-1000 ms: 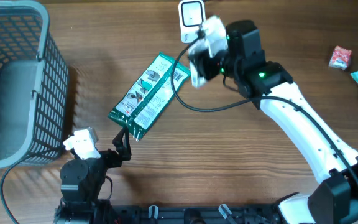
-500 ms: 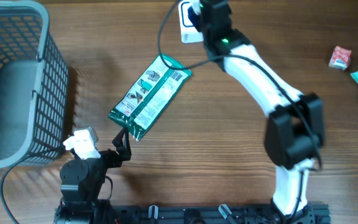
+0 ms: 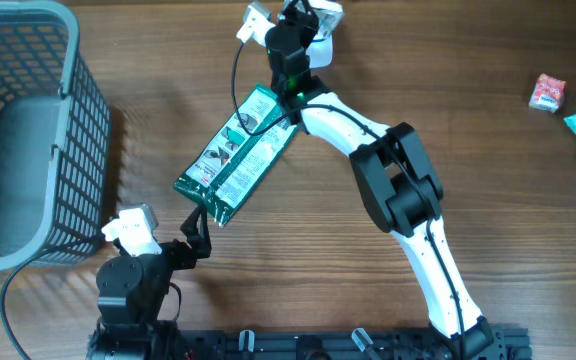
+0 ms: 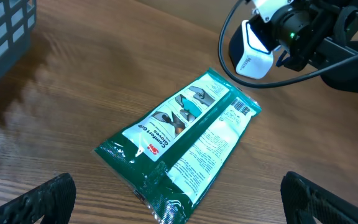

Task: Scan the item barcode
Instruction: 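Hold the white pack's barcode under the scanner, then carry the white pack to the right edge and release it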

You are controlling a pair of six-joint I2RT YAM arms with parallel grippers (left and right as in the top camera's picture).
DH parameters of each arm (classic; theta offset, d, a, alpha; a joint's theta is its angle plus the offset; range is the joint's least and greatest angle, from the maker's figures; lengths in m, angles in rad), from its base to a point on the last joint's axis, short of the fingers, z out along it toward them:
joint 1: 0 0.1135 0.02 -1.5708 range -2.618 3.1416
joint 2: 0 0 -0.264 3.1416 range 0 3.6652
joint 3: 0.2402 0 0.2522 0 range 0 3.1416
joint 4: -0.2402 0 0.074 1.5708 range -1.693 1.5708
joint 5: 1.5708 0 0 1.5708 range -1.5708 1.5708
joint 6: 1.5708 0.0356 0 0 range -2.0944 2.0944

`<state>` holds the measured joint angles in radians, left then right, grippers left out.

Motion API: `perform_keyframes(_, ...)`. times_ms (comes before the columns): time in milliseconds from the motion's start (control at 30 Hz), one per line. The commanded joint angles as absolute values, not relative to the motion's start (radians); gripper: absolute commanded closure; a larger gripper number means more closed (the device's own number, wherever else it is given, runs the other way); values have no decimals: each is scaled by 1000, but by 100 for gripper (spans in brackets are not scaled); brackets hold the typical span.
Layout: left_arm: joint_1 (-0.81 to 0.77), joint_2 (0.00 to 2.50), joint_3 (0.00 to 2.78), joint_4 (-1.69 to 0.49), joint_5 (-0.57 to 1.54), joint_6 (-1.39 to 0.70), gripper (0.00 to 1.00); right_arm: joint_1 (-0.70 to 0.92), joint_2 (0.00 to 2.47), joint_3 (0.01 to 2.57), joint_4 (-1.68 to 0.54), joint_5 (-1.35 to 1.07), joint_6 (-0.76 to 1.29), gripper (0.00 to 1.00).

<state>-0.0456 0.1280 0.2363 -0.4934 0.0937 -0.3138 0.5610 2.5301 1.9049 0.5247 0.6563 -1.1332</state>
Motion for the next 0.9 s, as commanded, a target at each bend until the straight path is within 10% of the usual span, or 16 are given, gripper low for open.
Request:
perform_keyframes(0, -41, 125, 232, -491, 80, -323, 0, 572, 2531, 1923, 611, 660, -1251, 48)
perform_keyframes(433, -41, 125, 232, -491, 80, -323, 0, 477, 2350, 1923, 303, 797, -901, 46)
perform_keyframes(667, -41, 125, 232, -491, 80, -323, 0, 226, 2244, 1923, -278, 952, -318, 43)
perform_keyframes(867, -41, 125, 232, -491, 80, -323, 0, -46, 2249, 1922, -892, 567, 284, 41)
